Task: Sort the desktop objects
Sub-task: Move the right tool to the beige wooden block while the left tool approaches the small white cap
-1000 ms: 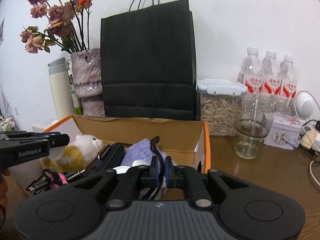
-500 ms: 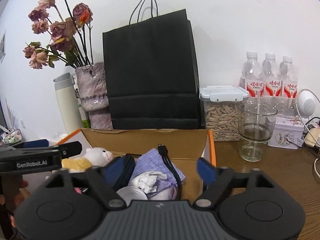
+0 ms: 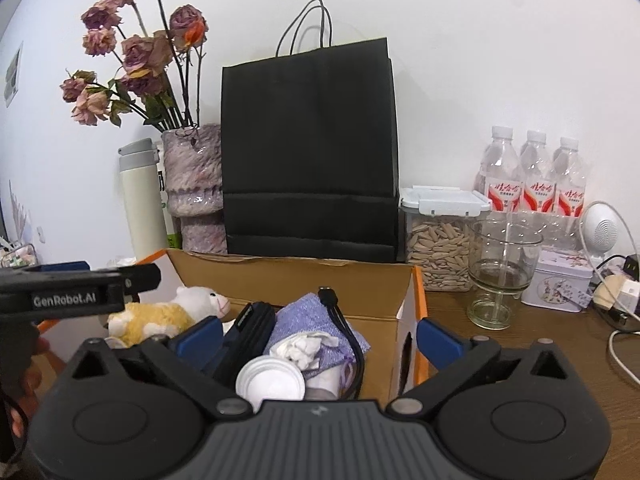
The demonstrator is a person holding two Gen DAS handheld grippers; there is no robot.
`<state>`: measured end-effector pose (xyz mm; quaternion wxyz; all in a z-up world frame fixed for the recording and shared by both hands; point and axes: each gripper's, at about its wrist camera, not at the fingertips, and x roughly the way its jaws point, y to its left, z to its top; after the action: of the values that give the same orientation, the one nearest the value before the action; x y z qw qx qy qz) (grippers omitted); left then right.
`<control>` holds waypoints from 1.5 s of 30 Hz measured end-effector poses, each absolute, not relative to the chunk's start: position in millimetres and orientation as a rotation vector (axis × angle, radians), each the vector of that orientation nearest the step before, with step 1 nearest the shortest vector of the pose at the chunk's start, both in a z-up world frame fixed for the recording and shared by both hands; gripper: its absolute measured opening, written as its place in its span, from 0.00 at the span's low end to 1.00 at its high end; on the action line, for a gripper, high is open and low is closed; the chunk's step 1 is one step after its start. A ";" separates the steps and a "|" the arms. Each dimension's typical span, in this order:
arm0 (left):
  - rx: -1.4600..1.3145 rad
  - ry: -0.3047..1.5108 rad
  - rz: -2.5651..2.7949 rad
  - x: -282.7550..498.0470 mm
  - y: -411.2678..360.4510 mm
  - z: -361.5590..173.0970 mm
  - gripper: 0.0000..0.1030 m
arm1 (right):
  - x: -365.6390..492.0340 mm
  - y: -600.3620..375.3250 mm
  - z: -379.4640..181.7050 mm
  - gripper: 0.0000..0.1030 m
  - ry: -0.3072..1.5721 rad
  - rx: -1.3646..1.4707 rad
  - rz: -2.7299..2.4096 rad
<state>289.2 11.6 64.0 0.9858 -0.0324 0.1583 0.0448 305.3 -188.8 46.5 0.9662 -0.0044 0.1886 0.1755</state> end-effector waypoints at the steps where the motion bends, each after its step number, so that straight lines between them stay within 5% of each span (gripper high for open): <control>1: -0.064 0.313 0.086 285.4 11.5 64.5 1.00 | 301.2 -189.6 46.7 1.00 0.376 -0.011 0.353; 26: 0.046 0.420 -0.003 171.3 -13.3 36.4 1.00 | 190.8 -200.2 22.4 1.00 0.458 -0.082 0.360; 45: 0.080 0.630 -0.040 170.3 -19.3 7.5 1.00 | 192.6 -193.0 -3.9 1.00 0.631 -0.134 0.319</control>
<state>170.3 -19.3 7.5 0.9498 0.0393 0.3096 -0.0198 192.6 -193.0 -3.9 0.9359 -0.0654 0.3090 0.1562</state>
